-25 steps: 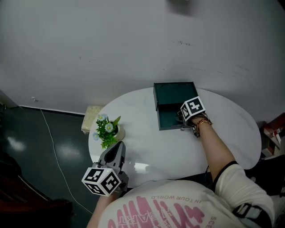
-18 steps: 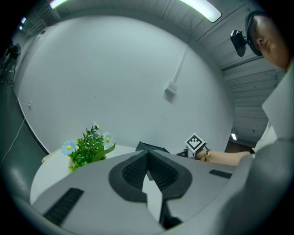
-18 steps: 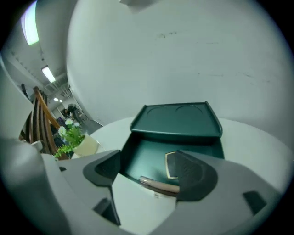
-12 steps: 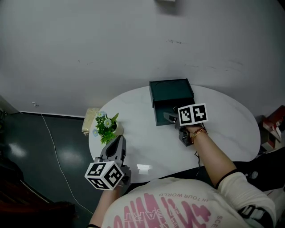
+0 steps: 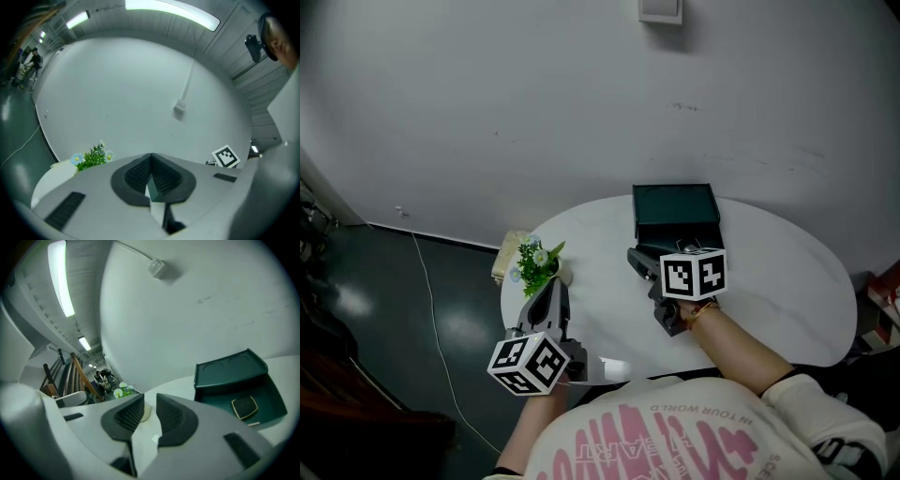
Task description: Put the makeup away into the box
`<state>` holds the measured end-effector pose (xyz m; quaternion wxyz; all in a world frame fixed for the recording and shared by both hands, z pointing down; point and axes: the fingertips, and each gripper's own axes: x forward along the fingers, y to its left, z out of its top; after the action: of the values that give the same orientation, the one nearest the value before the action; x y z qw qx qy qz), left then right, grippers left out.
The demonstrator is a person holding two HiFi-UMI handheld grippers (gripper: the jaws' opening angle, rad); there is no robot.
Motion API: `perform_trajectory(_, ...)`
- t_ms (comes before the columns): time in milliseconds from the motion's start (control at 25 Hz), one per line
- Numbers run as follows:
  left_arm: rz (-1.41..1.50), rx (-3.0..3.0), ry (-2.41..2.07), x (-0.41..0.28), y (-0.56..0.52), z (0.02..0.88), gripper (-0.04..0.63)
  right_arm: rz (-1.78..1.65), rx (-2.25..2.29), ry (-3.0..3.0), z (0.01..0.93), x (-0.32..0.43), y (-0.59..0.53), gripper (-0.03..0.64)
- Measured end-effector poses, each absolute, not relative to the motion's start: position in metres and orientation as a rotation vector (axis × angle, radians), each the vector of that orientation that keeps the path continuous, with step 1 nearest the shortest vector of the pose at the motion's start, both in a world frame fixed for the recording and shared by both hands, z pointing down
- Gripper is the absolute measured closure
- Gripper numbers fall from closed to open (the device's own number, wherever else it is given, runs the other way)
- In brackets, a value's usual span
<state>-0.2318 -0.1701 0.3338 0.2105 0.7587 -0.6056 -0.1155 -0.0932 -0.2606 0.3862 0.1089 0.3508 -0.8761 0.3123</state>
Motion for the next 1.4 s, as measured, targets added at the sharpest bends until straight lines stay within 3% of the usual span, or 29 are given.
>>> perform_trajectory(200,-0.348,2.099,-1.738,-0.214,-0.163,0.313,0.594,0.877,0.968,-2.709,0.344,-0.081,-0.241,0.618)
perform_trajectory(640,-0.278,2.216,-1.801,-0.097,-0.128,0.295,0.594,0.476,1.008,-2.775,0.315,0.012,-0.197,0.620)
perform_trajectory(1040,-0.233,2.187,-1.823,-0.036,-0.088,0.322,0.594,0.553,0.964,-2.746,0.351,0.076,-0.163,0.619)
perform_trajectory(1400,-0.180,2.121,-1.842,-0.026,-0.069,0.344,0.594,0.574,0.932,-2.715,0.375,0.088,-0.148,0.620)
